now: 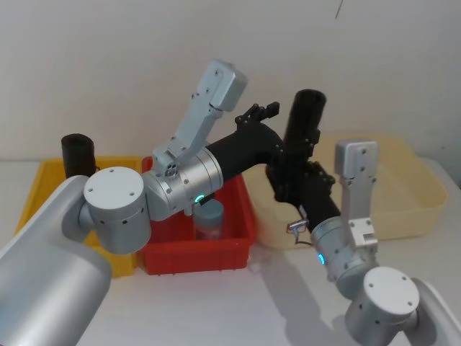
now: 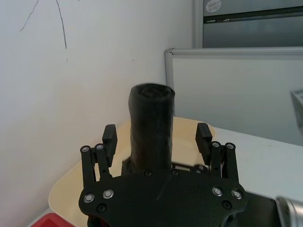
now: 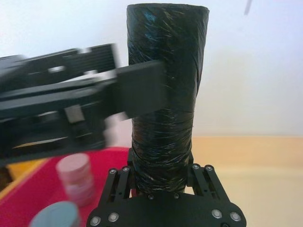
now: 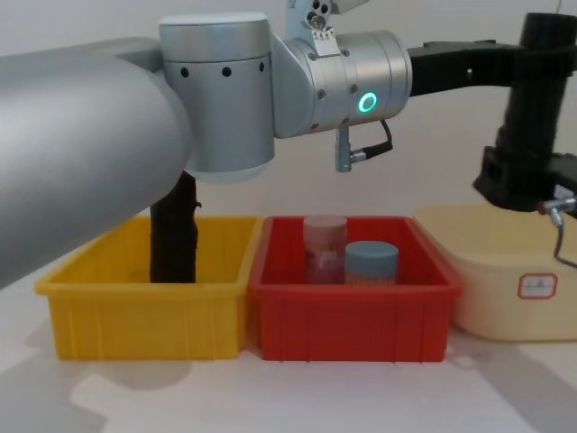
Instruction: Pick up the garbage bag with the one hand and transfer it to the other hand.
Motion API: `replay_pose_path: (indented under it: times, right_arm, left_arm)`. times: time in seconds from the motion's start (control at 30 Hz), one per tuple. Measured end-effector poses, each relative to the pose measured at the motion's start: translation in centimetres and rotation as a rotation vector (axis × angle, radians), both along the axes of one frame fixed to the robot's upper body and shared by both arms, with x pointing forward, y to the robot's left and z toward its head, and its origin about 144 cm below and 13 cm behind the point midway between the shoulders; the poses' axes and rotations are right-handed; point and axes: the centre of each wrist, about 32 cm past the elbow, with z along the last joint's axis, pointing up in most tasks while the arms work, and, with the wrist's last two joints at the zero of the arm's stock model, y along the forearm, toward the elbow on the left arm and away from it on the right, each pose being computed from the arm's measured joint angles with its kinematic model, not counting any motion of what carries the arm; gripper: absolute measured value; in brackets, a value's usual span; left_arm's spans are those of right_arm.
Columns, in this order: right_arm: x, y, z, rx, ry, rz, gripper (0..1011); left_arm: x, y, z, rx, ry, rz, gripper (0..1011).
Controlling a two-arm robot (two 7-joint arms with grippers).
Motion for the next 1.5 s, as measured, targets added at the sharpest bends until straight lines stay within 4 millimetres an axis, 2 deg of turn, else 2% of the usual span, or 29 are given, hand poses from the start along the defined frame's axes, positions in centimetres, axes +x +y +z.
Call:
replay_pose_path:
  times: [0.33, 0.67, 0.83, 0.97, 1.23, 1.5]
  right_arm:
    - [1.8, -2.5, 0.4, 0.003, -0.004, -0.115, 537]
    - [3.4, -6.3, 1.0, 0.001, 0.008, -0.259, 537]
    - [4.0, -7.6, 1.2, -0.021, 0.022, -0.294, 645]
    - [4.4, -8.6, 1.4, -0.059, 0.028, -0.313, 795]
    - [4.6, -9.5, 1.6, -0.141, 0.012, -0.315, 985]
    - [4.5, -9.8, 2.0, -0.251, -0.039, -0.283, 999]
  left_arm:
    - [0.0, 0.0, 0.0, 0.0, 0.0, 0.0, 1000]
    - [0.0, 0.0, 0.0, 0.0, 0.0, 0.0, 1001]
    - [0.0, 0.0, 0.0, 0.0, 0.0, 0.0, 1001]
    - [0.0, 0.0, 0.0, 0.0, 0.0, 0.0, 1000]
    - [-0.1, 0.1, 0.0, -0.001, -0.001, 0.002, 1001]
    - [-0.9, 0.9, -0.3, -0.017, -0.009, 0.052, 1001]
